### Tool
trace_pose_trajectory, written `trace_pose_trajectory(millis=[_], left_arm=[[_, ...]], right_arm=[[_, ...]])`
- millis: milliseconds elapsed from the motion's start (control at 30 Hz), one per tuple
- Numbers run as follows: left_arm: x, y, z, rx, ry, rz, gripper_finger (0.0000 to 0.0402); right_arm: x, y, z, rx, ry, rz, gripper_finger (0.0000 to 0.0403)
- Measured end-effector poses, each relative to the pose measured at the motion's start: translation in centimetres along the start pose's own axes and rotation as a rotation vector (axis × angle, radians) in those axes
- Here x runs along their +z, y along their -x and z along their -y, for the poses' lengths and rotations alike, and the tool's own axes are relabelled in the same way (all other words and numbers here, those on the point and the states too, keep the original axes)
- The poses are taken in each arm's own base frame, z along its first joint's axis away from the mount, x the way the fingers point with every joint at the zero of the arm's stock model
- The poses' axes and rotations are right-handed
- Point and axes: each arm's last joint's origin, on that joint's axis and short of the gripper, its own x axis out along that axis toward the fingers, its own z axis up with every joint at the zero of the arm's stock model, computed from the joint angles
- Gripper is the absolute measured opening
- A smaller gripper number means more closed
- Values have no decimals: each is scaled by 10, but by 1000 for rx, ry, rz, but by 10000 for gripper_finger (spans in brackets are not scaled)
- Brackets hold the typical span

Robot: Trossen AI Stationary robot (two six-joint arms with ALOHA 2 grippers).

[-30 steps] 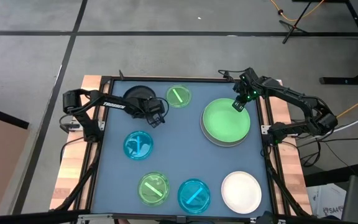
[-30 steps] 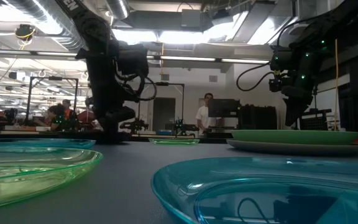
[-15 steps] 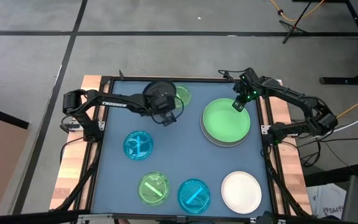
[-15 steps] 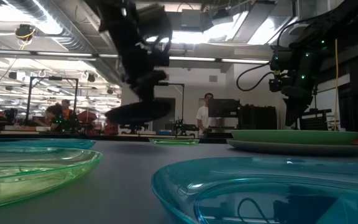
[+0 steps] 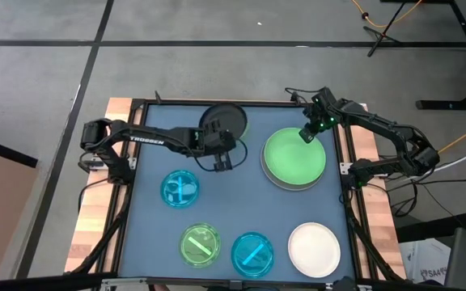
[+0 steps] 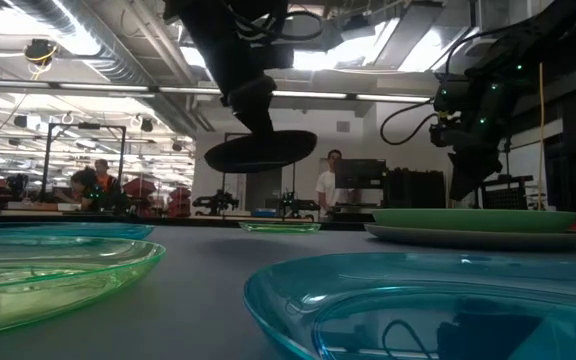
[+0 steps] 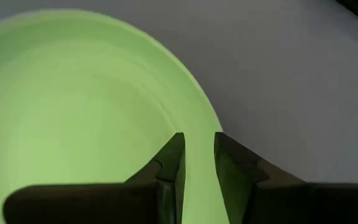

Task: Stack plastic plates
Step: Stack the black plate on the large green plate

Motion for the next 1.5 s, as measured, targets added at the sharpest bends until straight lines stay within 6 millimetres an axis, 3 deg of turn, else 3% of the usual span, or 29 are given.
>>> trace_pose_trajectory(millis=[367, 633, 867, 1133, 1500], left_arm=[[1, 10, 21, -33, -240, 28, 7], [1, 12, 26, -43, -301, 36, 7], [1, 12, 26, -60, -309, 39, 7], [1, 12, 27, -100, -309, 44, 7], [1, 12, 27, -103, -310, 43, 7]], right_arm=[[18, 2, -5, 252, -255, 168, 76], [27, 6, -10, 464, -338, 219, 76], [32, 2, -44, 551, -272, 191, 76], [45, 4, -87, 581, -279, 299, 76], [53, 10, -114, 562, -392, 440, 76]])
